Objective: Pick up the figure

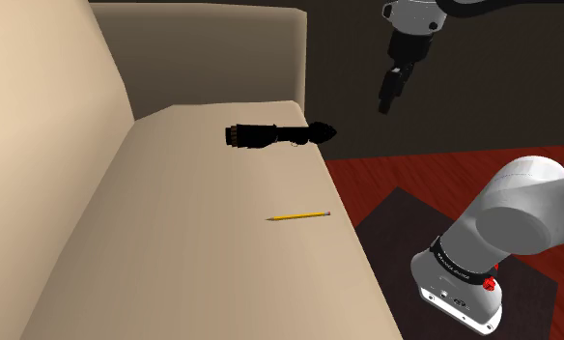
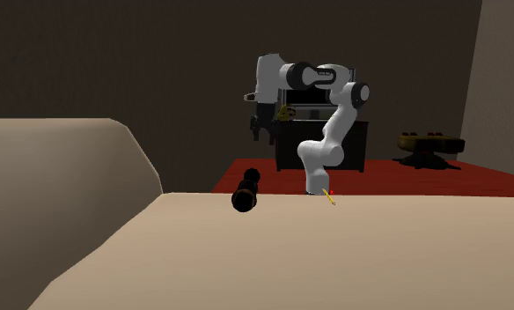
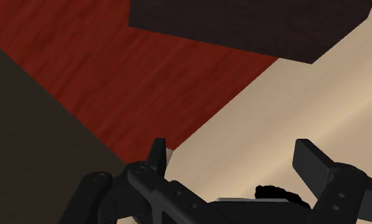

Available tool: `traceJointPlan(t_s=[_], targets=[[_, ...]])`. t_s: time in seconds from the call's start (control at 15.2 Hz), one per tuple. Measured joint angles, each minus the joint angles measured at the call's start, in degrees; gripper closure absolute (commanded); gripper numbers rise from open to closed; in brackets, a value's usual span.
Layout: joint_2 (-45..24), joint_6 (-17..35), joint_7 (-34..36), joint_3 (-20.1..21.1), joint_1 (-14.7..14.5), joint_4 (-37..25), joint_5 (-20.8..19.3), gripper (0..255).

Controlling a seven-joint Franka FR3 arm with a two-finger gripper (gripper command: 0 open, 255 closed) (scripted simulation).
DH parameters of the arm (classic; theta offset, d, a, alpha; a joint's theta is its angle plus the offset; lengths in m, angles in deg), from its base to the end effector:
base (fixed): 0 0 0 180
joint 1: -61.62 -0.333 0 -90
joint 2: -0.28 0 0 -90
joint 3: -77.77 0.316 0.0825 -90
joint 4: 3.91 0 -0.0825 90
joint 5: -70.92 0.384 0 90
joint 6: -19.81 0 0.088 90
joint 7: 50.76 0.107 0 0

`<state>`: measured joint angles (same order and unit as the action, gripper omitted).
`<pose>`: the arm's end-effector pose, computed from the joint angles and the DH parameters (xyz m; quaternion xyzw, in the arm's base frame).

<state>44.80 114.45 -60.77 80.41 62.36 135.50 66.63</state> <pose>0.3145 0.0061 0.5585 0.9935 0.1001 -0.0066 0.0531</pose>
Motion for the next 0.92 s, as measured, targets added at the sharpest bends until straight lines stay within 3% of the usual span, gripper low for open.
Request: traceJointPlan(t_s=[0.46, 0.92], targets=[[-9.45, 5.35, -2.33, 0.99, -3.00, -3.91, 2.70, 0], [-22.74, 10.05, -6.01, 2.85, -6.88, -12.45, 6.31, 0]])
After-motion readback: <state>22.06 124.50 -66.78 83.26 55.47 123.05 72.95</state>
